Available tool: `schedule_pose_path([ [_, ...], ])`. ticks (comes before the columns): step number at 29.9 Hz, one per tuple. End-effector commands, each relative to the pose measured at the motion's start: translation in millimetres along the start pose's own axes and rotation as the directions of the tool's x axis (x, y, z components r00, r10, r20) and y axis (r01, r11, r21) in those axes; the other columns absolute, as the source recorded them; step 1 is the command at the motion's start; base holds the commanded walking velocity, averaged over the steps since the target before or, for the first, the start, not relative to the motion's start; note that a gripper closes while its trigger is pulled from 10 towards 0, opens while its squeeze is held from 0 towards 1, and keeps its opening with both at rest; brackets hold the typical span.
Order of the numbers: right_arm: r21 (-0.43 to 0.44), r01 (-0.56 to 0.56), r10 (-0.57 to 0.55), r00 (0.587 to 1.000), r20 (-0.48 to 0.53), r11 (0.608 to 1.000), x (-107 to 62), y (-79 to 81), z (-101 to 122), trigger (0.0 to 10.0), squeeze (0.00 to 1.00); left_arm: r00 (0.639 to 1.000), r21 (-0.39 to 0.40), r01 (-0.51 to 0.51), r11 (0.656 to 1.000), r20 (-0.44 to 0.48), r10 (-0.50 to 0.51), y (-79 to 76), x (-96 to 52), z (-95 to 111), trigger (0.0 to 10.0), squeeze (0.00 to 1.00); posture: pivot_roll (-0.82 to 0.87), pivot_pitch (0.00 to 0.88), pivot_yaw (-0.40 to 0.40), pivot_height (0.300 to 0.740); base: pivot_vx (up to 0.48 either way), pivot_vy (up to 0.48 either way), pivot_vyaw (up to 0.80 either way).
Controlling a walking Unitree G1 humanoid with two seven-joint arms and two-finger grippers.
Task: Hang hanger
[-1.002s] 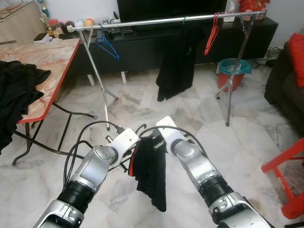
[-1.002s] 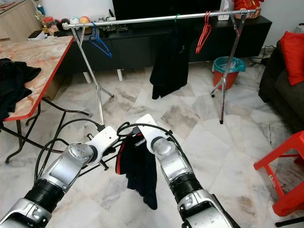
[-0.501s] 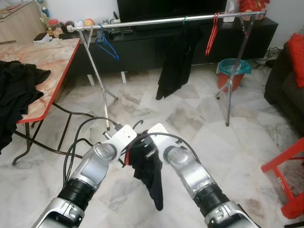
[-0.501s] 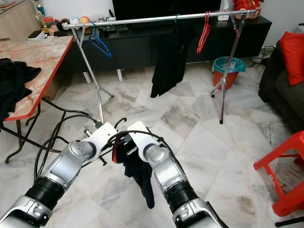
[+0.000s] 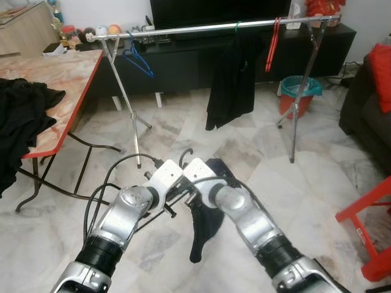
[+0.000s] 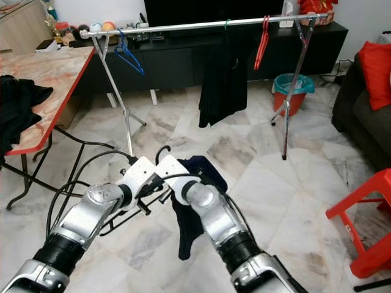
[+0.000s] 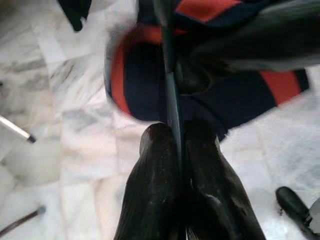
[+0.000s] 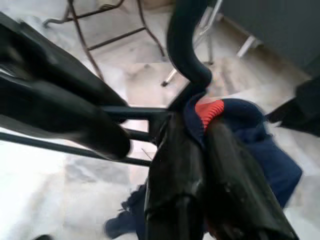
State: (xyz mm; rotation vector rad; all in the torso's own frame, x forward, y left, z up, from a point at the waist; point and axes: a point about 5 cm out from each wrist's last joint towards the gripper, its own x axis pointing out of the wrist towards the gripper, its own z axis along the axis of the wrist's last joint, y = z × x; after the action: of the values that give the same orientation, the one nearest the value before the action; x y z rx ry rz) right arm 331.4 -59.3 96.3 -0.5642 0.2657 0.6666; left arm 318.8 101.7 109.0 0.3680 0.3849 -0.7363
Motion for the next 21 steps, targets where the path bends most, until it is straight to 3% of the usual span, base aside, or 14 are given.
schedule_pose_path([
  [1, -0.055, 0.081, -0.080, 0.997, 0.017, 0.995, -3.5, -24.0, 4, 10.0, 0.00, 0.990, 0.041, 0.112, 0.993, 0.084, -0.115, -14.3, 0.2, 15, 10.0, 0.00, 0.05, 0.000, 0.075, 0.740, 0.000, 0.000, 0.00],
  [2, -0.095, 0.111, -0.110, 0.994, 0.017, 0.989, -8.0, -37.2, 1, 10.0, 0.00, 0.986, 0.047, 0.135, 0.990, 0.088, -0.138, -16.0, -0.8, 14, 10.0, 0.00, 0.04, 0.000, 0.077, 0.740, 0.000, 0.000, 0.00],
  [6, -0.161, 0.067, -0.060, 0.997, 0.047, 0.985, -14.0, -45.6, -1, 10.0, 0.00, 0.978, 0.058, 0.180, 0.982, 0.097, -0.185, -19.6, -3.1, 14, 10.0, 0.00, 0.05, 0.000, 0.076, 0.740, 0.000, 0.000, 0.00],
  [13, -0.267, -0.138, 0.182, 0.972, 0.148, 0.954, -21.0, -28.2, 8, 10.0, 0.00, 0.973, 0.059, 0.202, 0.978, 0.105, -0.207, -21.9, -4.5, 15, 10.0, 0.00, 0.05, 0.000, 0.075, 0.740, 0.000, 0.000, 0.00],
  [18, -0.213, -0.249, 0.301, 0.917, 0.262, 0.945, -27.8, -16.1, 24, 10.0, 0.00, 0.973, 0.059, 0.199, 0.978, 0.105, -0.205, -23.2, -4.3, 15, 10.0, 0.00, 0.05, 0.000, 0.077, 0.740, 0.000, 0.000, 0.00],
  [21, -0.217, -0.295, 0.349, 0.895, 0.278, 0.931, -30.6, -10.4, 27, 10.0, 0.00, 0.973, 0.057, 0.201, 0.978, 0.106, -0.206, -23.8, -3.8, 15, 10.0, 0.00, 0.05, 0.000, 0.078, 0.740, 0.000, 0.000, 0.00],
])
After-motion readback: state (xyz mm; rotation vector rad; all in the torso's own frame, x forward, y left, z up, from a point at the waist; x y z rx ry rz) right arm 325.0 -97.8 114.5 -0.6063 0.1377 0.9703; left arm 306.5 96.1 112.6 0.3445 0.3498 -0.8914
